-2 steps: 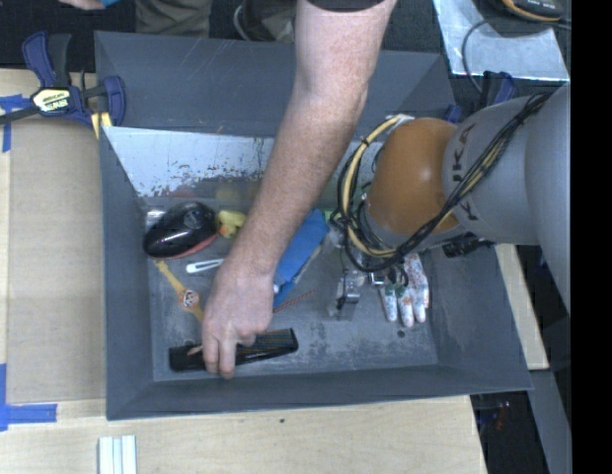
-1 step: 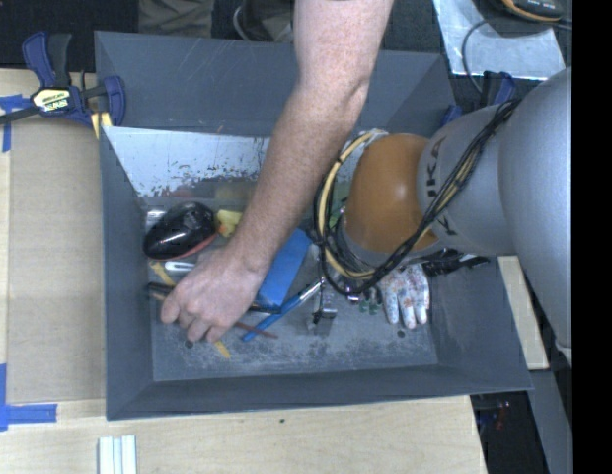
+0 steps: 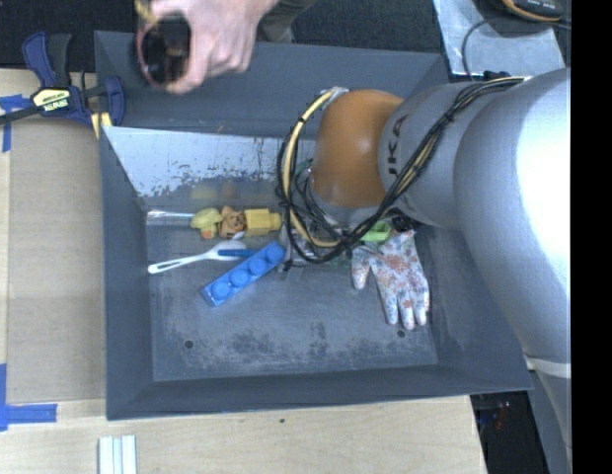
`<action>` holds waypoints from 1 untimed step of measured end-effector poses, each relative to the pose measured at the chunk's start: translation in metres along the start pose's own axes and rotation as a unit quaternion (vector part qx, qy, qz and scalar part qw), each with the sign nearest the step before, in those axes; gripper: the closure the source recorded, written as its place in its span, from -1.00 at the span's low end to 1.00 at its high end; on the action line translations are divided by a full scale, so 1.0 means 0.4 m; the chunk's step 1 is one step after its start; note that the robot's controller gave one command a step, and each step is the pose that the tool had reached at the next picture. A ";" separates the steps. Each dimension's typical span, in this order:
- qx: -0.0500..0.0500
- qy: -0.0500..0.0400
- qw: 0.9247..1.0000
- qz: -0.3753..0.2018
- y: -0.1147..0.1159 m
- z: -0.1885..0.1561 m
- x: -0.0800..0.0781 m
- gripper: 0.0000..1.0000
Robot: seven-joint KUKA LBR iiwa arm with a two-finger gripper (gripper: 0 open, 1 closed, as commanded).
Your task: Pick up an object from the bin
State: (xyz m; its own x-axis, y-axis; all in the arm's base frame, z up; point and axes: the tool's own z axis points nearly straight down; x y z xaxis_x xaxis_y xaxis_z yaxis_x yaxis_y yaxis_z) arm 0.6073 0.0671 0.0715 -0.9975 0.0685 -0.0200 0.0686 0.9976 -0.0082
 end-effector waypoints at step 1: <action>0.000 0.000 1.000 0.000 0.000 0.000 0.000 1.00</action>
Offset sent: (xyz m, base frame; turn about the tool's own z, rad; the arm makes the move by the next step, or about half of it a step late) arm -0.0040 0.0211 0.1180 0.0275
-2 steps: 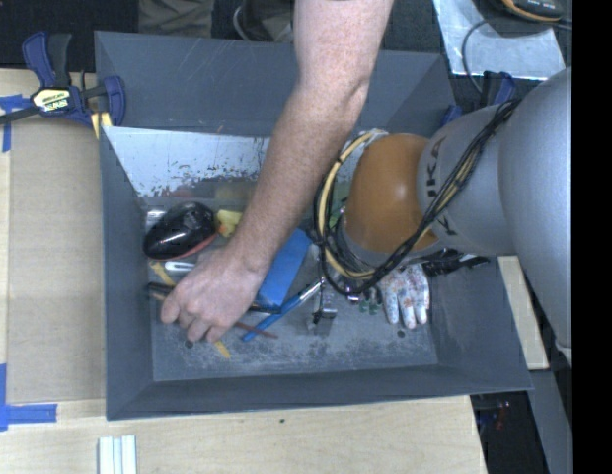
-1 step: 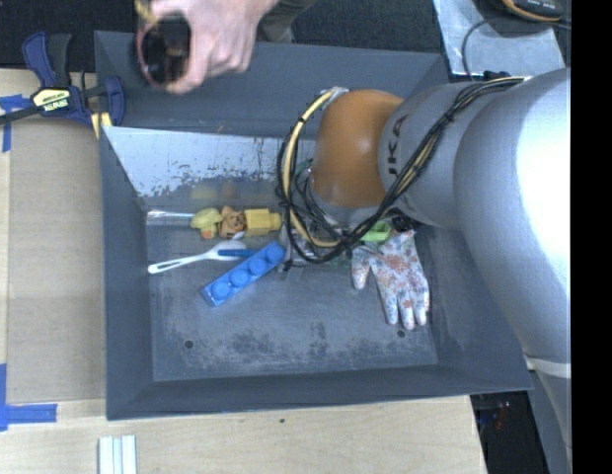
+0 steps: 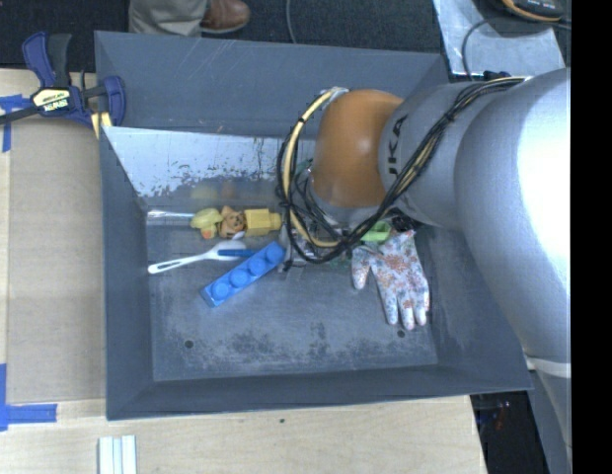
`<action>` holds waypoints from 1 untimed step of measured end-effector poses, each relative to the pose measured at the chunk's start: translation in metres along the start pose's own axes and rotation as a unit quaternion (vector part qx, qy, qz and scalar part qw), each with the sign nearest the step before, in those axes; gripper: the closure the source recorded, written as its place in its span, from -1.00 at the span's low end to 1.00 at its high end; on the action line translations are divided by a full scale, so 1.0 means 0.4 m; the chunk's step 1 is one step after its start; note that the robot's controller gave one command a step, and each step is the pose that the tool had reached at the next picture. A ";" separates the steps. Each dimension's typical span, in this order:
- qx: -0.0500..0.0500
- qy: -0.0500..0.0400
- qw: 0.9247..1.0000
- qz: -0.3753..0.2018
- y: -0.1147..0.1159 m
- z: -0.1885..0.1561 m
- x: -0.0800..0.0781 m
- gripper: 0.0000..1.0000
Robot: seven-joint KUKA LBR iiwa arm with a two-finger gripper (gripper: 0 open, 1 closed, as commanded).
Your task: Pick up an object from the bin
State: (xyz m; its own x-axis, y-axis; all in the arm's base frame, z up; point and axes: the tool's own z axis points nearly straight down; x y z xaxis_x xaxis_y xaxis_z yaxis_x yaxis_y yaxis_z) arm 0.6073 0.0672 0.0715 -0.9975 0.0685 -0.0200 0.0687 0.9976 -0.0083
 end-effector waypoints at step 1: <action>0.000 0.002 1.000 0.008 0.027 -0.168 0.007 1.00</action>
Offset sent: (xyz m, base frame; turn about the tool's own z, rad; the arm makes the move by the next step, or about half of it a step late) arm -0.0101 0.0024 0.1246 0.0075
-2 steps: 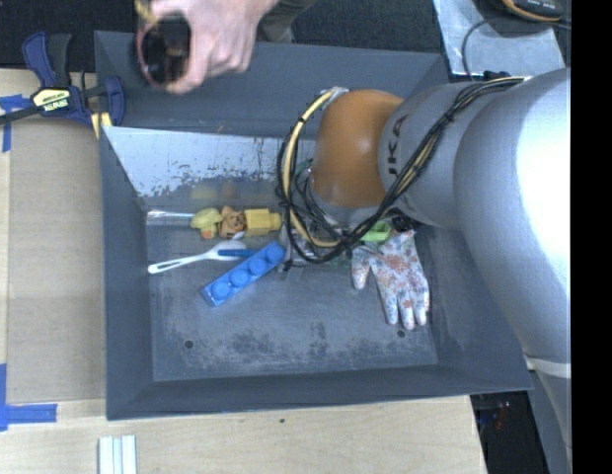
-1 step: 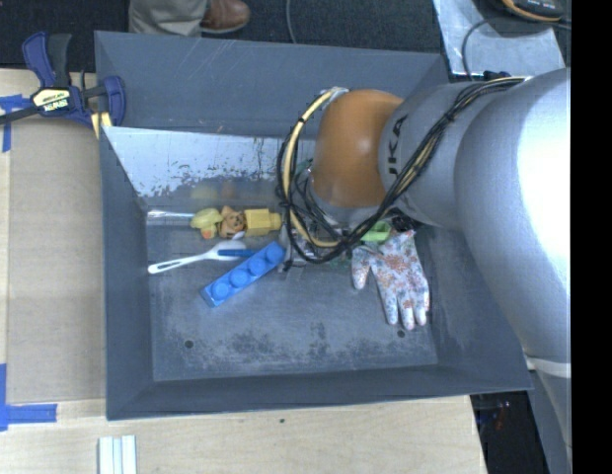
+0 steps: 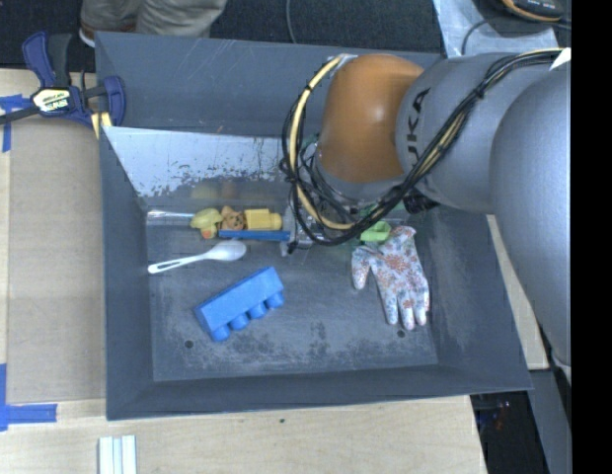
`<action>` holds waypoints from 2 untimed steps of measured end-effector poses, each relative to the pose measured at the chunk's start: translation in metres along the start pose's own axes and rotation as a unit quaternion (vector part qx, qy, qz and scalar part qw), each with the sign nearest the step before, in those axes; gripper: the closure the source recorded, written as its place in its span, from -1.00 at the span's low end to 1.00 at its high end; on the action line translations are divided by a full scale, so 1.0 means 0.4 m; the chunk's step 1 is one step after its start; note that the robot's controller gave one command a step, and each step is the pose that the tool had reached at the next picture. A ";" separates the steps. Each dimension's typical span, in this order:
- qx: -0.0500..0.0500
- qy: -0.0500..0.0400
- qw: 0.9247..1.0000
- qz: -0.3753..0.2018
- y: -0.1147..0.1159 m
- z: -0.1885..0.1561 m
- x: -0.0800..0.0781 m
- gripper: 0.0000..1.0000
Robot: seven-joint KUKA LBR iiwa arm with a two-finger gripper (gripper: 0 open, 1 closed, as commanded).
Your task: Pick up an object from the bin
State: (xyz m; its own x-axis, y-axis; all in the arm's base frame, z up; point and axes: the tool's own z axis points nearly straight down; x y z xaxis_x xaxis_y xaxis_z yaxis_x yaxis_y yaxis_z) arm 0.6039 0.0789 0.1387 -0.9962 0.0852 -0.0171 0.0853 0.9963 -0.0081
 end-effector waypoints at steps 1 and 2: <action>0.000 -0.001 1.000 -0.005 -0.026 -0.152 0.008 1.00; -0.001 -0.002 1.000 0.022 0.029 0.033 -0.021 1.00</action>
Offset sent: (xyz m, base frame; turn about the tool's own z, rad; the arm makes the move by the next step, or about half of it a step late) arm 0.0093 0.0119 -0.0122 0.0456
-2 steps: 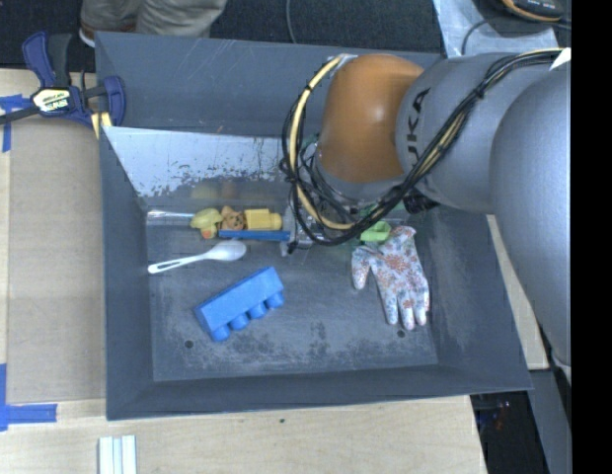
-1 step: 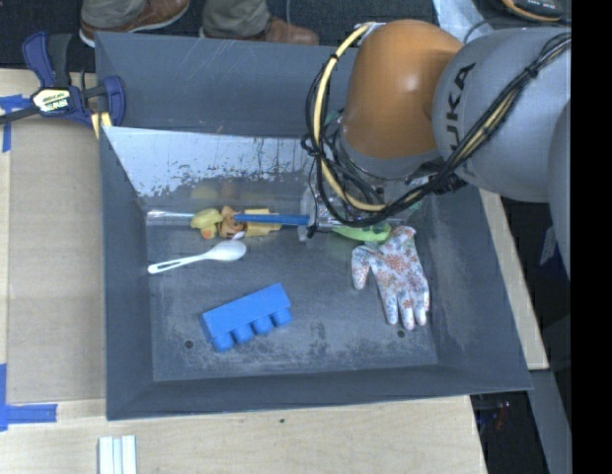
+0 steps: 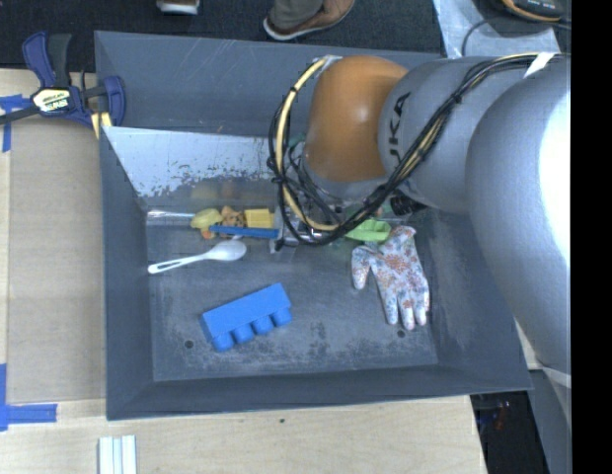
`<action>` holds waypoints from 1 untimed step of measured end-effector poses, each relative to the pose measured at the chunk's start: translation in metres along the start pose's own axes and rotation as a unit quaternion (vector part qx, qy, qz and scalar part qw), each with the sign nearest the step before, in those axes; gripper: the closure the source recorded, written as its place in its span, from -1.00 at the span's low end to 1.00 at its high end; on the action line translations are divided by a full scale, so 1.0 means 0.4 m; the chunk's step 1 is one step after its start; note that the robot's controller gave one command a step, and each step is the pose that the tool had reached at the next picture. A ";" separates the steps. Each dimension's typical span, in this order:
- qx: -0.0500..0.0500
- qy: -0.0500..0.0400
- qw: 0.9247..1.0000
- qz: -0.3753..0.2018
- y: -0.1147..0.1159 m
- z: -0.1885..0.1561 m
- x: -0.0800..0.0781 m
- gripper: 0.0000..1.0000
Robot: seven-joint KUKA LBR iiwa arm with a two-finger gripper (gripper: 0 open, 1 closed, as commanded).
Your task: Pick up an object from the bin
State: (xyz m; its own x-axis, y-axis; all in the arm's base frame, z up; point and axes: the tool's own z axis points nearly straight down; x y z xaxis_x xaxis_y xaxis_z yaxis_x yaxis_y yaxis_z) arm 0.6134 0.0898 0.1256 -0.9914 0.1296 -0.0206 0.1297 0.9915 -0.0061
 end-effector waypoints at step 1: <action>0.001 -0.001 1.000 -0.010 -0.008 -0.165 0.010 1.00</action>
Offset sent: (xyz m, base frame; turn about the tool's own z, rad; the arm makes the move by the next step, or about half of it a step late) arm -0.0112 0.0060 0.0345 0.0320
